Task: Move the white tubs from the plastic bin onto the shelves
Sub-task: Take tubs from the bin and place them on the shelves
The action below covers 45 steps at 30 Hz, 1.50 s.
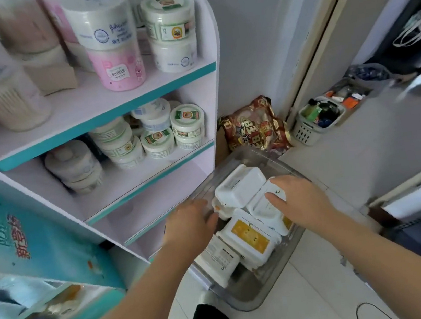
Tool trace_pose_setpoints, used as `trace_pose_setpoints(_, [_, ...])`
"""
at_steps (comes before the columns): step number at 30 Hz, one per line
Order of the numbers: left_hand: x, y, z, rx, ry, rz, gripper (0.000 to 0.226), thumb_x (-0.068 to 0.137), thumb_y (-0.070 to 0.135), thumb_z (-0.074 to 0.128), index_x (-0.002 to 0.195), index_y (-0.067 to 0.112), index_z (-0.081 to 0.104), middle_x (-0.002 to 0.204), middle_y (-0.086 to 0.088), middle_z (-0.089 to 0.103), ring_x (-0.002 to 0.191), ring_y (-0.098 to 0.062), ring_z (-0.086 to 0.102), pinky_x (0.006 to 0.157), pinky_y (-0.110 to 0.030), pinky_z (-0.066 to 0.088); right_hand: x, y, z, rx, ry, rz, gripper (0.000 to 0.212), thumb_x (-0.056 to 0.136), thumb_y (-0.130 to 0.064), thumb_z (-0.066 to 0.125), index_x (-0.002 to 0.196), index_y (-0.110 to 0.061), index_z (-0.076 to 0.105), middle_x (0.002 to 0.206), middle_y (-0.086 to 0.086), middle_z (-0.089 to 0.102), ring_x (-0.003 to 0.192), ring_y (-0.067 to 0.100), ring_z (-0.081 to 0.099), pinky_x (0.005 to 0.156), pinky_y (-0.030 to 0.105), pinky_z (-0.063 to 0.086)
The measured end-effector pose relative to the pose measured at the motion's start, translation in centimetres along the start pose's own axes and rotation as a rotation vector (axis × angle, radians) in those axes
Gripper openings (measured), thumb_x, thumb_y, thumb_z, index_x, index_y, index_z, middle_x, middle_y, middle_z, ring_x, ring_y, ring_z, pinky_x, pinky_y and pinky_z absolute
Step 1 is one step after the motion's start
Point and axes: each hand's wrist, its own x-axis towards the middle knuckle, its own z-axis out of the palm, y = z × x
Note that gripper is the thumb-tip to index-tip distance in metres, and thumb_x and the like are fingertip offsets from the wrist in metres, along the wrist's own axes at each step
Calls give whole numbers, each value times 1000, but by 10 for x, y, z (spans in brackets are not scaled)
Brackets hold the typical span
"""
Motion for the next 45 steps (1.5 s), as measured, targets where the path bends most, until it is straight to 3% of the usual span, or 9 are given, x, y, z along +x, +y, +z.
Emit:
trace_pose_setpoints(10, [130, 0, 65, -135, -226, -222, 33, 94, 46, 45, 110, 22, 60, 105, 1, 65, 90, -16, 61, 75, -31, 52, 123, 48, 39, 8, -143, 58, 44, 98, -42, 39, 131, -15, 52, 125, 3, 60, 111, 21, 57, 84, 33, 47])
trace_pose_setpoints(13, [161, -3, 94, -33, -330, -209, 41, 96, 47, 41, 125, 22, 55, 122, 2, 59, 109, -19, 57, 84, -30, 46, 156, 64, 58, 27, -213, 84, 42, 97, -43, 37, 124, -15, 55, 120, 5, 62, 106, 22, 58, 84, 35, 49])
trace_pose_setpoints(18, [195, 1, 143, -188, -397, -401, 46, 96, 47, 42, 125, 12, 51, 118, -8, 61, 99, -22, 60, 73, -29, 47, 215, 91, 100, 38, -316, 73, 37, 98, -41, 35, 106, -13, 57, 99, 10, 64, 99, 28, 61, 72, 35, 44])
trace_pose_setpoints(23, [217, 9, 185, -387, -383, -587, 59, 98, 48, 37, 144, 11, 31, 126, -14, 58, 89, -18, 58, 69, -27, 42, 256, 109, 141, 100, -412, 30, 39, 99, -39, 35, 113, -10, 57, 108, 12, 64, 99, 28, 58, 76, 37, 45])
trace_pose_setpoints(28, [232, 19, 214, -543, -351, -719, 68, 97, 53, 35, 152, 24, 9, 140, -14, 47, 66, -10, 54, 49, -23, 38, 275, 119, 180, 166, -504, 10, 34, 96, -44, 39, 95, -12, 49, 86, 7, 59, 96, 33, 59, 65, 35, 40])
trace_pose_setpoints(32, [235, 26, 224, -654, -296, -808, 64, 96, 54, 37, 151, 28, 16, 126, -13, 56, 73, -19, 61, 55, -27, 46, 275, 123, 183, 281, -566, 54, 52, 96, -45, 42, 137, -14, 39, 131, 14, 55, 119, 33, 50, 89, 40, 43])
trace_pose_setpoints(35, [231, 32, 225, -757, -239, -845, 64, 95, 54, 42, 151, 33, 18, 137, -8, 50, 97, -23, 59, 74, -29, 46, 272, 123, 174, 310, -538, 20, 51, 94, -42, 48, 132, -7, 44, 128, 17, 57, 117, 33, 51, 93, 42, 43])
trace_pose_setpoints(38, [221, 42, 220, -850, -153, -858, 65, 94, 51, 47, 149, 36, 18, 135, -3, 51, 98, -20, 57, 78, -31, 49, 266, 121, 158, 354, -490, 8, 51, 92, -40, 55, 131, -9, 46, 122, 14, 60, 114, 31, 53, 91, 39, 42])
trace_pose_setpoints(45, [167, 80, 179, -968, 47, -823, 64, 92, 38, 58, 145, 37, 22, 115, 9, 61, 85, -7, 62, 62, -20, 48, 230, 121, 105, 438, -428, -32, 89, 78, -51, 68, 148, -24, 20, 139, 2, 50, 124, 25, 49, 96, 39, 45])
